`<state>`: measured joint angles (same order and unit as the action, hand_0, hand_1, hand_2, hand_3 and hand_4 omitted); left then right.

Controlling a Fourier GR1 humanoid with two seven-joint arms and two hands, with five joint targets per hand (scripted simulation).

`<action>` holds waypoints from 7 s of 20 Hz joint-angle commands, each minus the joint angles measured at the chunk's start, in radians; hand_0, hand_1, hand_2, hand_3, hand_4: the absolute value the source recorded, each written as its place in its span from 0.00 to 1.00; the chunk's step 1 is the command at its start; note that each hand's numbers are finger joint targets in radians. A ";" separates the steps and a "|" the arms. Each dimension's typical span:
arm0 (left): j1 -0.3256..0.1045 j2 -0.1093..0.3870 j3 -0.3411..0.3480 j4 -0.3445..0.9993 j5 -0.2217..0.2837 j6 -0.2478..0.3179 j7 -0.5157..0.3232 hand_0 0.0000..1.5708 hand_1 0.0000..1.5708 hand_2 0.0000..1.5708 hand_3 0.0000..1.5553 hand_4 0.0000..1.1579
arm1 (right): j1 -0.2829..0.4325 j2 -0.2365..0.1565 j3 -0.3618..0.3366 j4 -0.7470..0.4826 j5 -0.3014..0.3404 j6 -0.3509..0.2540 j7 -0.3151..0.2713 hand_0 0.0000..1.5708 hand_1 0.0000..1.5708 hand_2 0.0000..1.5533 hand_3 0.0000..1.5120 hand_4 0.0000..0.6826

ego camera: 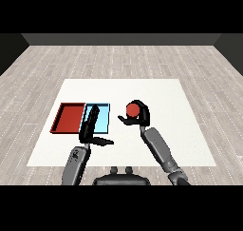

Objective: Pick the red can and put it in the red box

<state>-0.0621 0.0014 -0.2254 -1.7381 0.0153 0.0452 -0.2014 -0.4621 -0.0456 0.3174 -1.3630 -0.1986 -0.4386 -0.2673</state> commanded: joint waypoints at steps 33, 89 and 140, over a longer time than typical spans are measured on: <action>-0.237 -0.001 -0.216 0.518 0.195 0.200 -0.166 0.00 0.00 0.00 0.00 0.00 | 0.036 0.046 0.135 -0.077 -0.005 -0.022 -0.095 0.92 0.92 0.92 0.92 0.97; -0.329 -0.001 -0.334 0.470 0.311 0.613 -0.214 1.00 1.00 1.00 0.96 0.98 | 0.125 0.027 0.242 -0.241 0.063 -0.090 0.111 0.00 0.00 0.00 0.00 0.00; -0.550 0.511 0.048 1.485 0.060 0.354 0.130 0.00 0.00 0.21 0.00 0.61 | 0.392 -0.173 -0.209 -0.253 -0.173 0.264 -0.055 0.00 0.00 0.00 0.00 0.00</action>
<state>-0.5669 0.5372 -0.1840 -0.4039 0.0905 0.4180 -0.0849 -0.0128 -0.2068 0.1316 -1.6537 -0.3678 -0.1823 -0.3325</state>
